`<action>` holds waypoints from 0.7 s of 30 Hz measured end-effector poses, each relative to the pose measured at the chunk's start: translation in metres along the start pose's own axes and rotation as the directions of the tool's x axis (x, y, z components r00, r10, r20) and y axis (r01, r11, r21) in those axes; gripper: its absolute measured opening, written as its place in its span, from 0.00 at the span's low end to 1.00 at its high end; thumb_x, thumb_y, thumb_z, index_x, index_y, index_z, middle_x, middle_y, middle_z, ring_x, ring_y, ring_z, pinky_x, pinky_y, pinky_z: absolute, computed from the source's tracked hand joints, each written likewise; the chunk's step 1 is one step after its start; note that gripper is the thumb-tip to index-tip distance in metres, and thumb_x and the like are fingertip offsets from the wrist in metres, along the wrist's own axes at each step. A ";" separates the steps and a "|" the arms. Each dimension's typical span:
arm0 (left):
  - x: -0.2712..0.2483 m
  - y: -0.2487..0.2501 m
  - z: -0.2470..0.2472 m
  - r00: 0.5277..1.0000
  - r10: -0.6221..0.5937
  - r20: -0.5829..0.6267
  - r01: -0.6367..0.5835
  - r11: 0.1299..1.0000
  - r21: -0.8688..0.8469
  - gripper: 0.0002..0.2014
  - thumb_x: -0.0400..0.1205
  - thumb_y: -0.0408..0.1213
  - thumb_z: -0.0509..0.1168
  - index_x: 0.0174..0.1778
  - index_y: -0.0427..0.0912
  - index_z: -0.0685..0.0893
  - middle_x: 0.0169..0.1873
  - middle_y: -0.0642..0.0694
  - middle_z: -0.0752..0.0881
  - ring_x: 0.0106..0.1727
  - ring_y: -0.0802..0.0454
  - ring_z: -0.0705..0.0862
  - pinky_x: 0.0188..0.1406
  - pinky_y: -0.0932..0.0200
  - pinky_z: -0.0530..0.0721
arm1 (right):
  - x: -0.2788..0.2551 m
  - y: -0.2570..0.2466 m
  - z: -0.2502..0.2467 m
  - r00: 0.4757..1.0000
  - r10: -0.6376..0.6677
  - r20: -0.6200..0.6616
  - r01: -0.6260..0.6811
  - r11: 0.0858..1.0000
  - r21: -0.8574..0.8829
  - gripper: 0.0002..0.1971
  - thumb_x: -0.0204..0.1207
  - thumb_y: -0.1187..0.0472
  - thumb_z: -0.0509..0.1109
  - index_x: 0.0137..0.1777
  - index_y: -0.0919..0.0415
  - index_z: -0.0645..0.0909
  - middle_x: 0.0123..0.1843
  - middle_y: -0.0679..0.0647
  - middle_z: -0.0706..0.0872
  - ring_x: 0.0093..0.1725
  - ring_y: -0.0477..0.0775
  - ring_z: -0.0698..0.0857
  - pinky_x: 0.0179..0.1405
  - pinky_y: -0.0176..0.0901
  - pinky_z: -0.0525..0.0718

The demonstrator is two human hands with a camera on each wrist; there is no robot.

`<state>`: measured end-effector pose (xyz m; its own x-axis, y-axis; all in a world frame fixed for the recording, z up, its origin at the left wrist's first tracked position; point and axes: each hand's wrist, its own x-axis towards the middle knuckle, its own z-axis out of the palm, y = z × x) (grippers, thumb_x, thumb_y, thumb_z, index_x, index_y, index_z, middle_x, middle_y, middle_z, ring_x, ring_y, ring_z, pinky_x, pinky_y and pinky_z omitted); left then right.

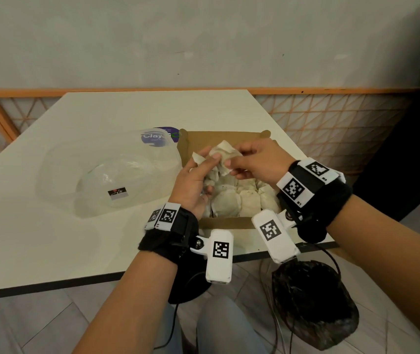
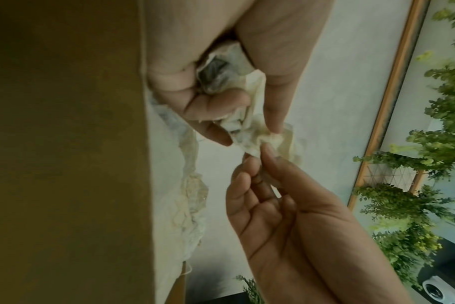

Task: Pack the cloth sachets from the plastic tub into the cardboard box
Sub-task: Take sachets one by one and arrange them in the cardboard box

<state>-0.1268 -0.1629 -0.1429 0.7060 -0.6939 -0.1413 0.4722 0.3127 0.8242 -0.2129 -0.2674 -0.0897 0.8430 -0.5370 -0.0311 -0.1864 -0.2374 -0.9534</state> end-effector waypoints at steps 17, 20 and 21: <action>0.002 0.006 -0.004 0.998 -0.004 0.065 0.017 0.979 -0.205 0.14 0.86 0.41 0.58 0.36 0.41 0.79 0.28 0.47 0.82 0.25 0.61 0.74 0.11 0.73 0.65 | -0.017 0.011 -0.023 0.947 0.175 0.270 -0.034 0.888 -0.458 0.04 0.74 0.63 0.72 0.46 0.60 0.87 0.33 0.48 0.87 0.29 0.38 0.83 0.27 0.29 0.75; 0.001 0.006 -0.003 0.998 0.005 0.057 0.008 0.974 -0.226 0.12 0.86 0.40 0.58 0.37 0.42 0.79 0.28 0.49 0.83 0.29 0.60 0.77 0.12 0.73 0.65 | -0.017 0.022 -0.010 0.947 0.234 0.222 -0.106 0.877 -0.469 0.04 0.73 0.63 0.73 0.46 0.62 0.86 0.30 0.53 0.87 0.24 0.41 0.81 0.24 0.32 0.76; 0.001 0.006 -0.003 0.998 0.004 0.055 0.008 0.973 -0.229 0.12 0.86 0.40 0.58 0.38 0.42 0.78 0.29 0.49 0.83 0.29 0.60 0.78 0.12 0.73 0.65 | -0.017 0.026 -0.007 0.954 0.239 0.182 -0.126 0.868 -0.480 0.03 0.74 0.63 0.73 0.45 0.61 0.86 0.30 0.55 0.87 0.21 0.41 0.79 0.23 0.35 0.76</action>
<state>-0.1219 -0.1598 -0.1398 0.6779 -0.7273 -0.1072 0.5866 0.4473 0.6752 -0.2358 -0.2696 -0.1115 0.8514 -0.4218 -0.3117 -0.5099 -0.5270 -0.6798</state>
